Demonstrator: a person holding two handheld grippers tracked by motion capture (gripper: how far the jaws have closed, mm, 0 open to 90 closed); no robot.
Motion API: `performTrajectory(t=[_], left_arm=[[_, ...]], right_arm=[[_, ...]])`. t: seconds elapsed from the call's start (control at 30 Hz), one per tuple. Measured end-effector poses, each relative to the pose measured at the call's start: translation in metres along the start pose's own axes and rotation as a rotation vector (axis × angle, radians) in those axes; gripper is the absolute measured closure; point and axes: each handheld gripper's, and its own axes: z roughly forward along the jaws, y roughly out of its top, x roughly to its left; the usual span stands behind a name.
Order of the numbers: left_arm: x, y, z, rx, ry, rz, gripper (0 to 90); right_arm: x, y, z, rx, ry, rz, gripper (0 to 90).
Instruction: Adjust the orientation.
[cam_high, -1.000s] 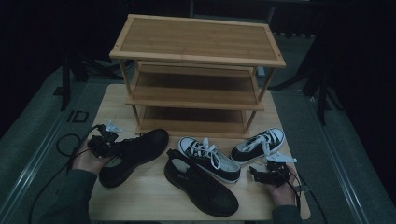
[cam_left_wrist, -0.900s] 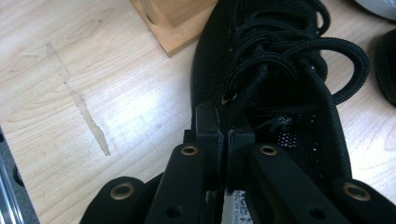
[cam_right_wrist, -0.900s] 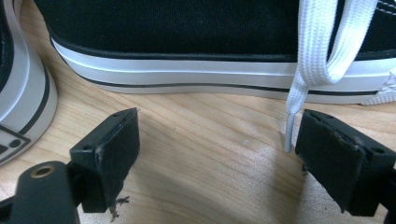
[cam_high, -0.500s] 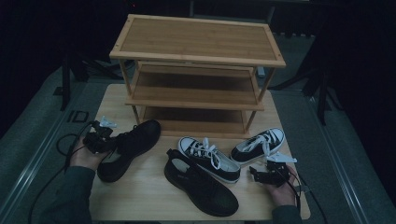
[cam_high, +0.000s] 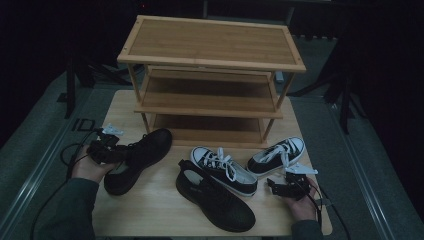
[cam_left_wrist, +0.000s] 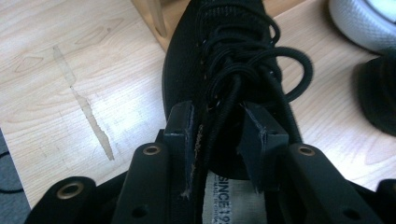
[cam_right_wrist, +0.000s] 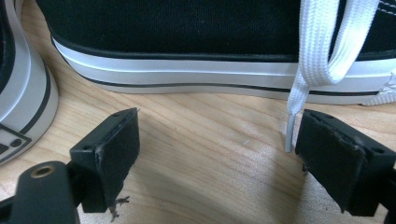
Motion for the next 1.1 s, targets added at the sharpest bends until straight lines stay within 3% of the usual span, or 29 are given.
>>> performTrajectory(t=[0.47,0.77,1.1], left_arm=[[-0.008,0.014,-0.023,-0.068,-0.043,0.025,64.8],[-0.013,0.021,-0.027,-0.084,-0.066,0.028,64.2],[-0.028,0.033,-0.026,-0.087,-0.103,0.072,66.0]], right_arm=[[0.000,0.000,0.000,0.001,0.000,0.001,13.6],[0.000,0.000,0.000,0.001,0.000,0.005,13.6],[0.000,0.000,0.000,0.001,0.000,0.003,13.6]])
